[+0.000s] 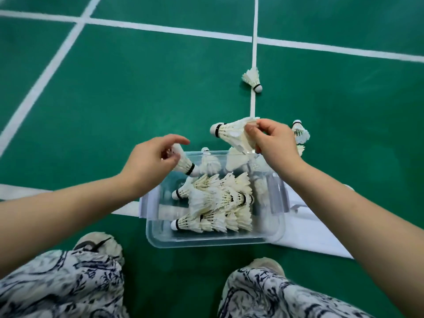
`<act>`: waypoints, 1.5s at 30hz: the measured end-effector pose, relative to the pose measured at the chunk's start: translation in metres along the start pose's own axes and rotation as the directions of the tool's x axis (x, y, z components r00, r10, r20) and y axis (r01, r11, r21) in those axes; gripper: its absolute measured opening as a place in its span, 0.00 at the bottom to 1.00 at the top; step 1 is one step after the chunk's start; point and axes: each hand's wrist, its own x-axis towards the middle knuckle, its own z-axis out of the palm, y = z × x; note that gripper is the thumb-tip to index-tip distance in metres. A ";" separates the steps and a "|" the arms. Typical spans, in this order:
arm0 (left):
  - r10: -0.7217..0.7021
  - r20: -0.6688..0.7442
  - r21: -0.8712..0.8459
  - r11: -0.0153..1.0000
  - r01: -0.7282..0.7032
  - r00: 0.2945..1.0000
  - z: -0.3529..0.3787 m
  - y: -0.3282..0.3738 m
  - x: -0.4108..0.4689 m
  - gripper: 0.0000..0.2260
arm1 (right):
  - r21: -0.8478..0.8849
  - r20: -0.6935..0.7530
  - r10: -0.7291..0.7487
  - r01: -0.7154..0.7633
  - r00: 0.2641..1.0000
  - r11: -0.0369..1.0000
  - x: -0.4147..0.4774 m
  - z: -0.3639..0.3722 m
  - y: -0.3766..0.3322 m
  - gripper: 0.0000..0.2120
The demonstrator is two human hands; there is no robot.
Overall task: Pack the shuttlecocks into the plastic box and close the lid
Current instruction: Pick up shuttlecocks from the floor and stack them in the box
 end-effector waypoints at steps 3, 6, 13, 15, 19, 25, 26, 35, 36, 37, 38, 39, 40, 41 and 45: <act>-0.011 0.084 0.096 0.995 0.003 0.996 0.007 -0.015 -0.020 0.08 | 0.021 0.036 0.004 -0.005 0.999 1.000 -0.009 0.004 -0.003 0.11; -0.042 0.167 0.180 0.984 0.012 0.985 0.019 -0.023 -0.030 0.07 | 0.004 0.070 0.013 -0.013 0.997 1.000 -0.015 0.010 -0.004 0.12; -0.124 0.236 0.156 0.984 0.089 0.964 0.042 -0.021 -0.026 0.07 | -0.001 0.139 0.025 -0.025 0.990 1.000 -0.016 0.023 -0.009 0.11; -0.183 0.253 0.120 0.980 0.157 0.950 0.048 -0.022 -0.023 0.08 | -0.001 0.162 0.021 -0.021 0.987 1.000 -0.016 0.026 -0.010 0.11; -0.408 0.264 -0.163 0.874 0.457 0.874 0.058 -0.024 -0.020 0.08 | -0.004 0.202 0.016 -0.015 0.979 1.000 -0.018 0.030 -0.010 0.12; -0.530 0.365 -0.174 0.769 0.616 0.765 0.078 -0.027 -0.021 0.10 | -0.026 0.238 0.067 -0.062 0.969 0.998 -0.023 0.028 -0.001 0.10; -0.523 0.381 -0.140 0.783 0.606 0.763 0.079 -0.027 -0.021 0.12 | -0.030 0.249 0.073 -0.067 0.966 0.997 -0.025 0.028 0.000 0.10; -0.322 0.488 0.217 0.945 0.245 0.811 0.023 -0.010 -0.017 0.29 | -0.022 0.313 0.153 -0.154 0.937 0.988 -0.040 0.026 0.002 0.09; -0.283 0.500 0.259 0.951 0.171 0.819 0.012 -0.008 -0.014 0.31 | -0.028 0.328 0.175 -0.175 0.929 0.984 -0.042 0.027 0.003 0.09; -0.237 0.512 0.278 0.955 0.102 0.826 0.003 -0.005 -0.010 0.32 | -0.036 0.342 0.195 -0.194 0.919 0.980 -0.044 0.029 0.004 0.08; -0.182 0.529 0.284 0.958 0.029 0.829 -0.006 -0.003 -0.005 0.33 | -0.043 0.356 0.213 -0.212 0.910 0.976 -0.046 0.032 0.005 0.07; -0.122 0.555 0.290 0.956 -0.054 0.823 -0.014 0.001 -0.001 0.32 | -0.046 0.371 0.229 -0.228 0.900 0.973 -0.048 0.034 0.005 0.07; -0.068 0.588 0.298 0.945 -0.138 0.806 -0.019 0.005 0.003 0.32 | -0.043 0.387 0.242 -0.245 0.890 0.969 -0.050 0.036 0.004 0.07; -0.021 0.620 0.299 0.931 -0.212 0.784 -0.023 0.010 0.007 0.31 | -0.035 0.403 0.253 -0.261 0.880 0.965 -0.051 0.038 0.003 0.08; 0.109 0.672 0.244 0.901 -0.358 0.732 -0.024 0.026 0.021 0.32 | 0.002 0.420 0.313 -0.346 0.852 0.938 -0.052 0.045 -0.006 0.14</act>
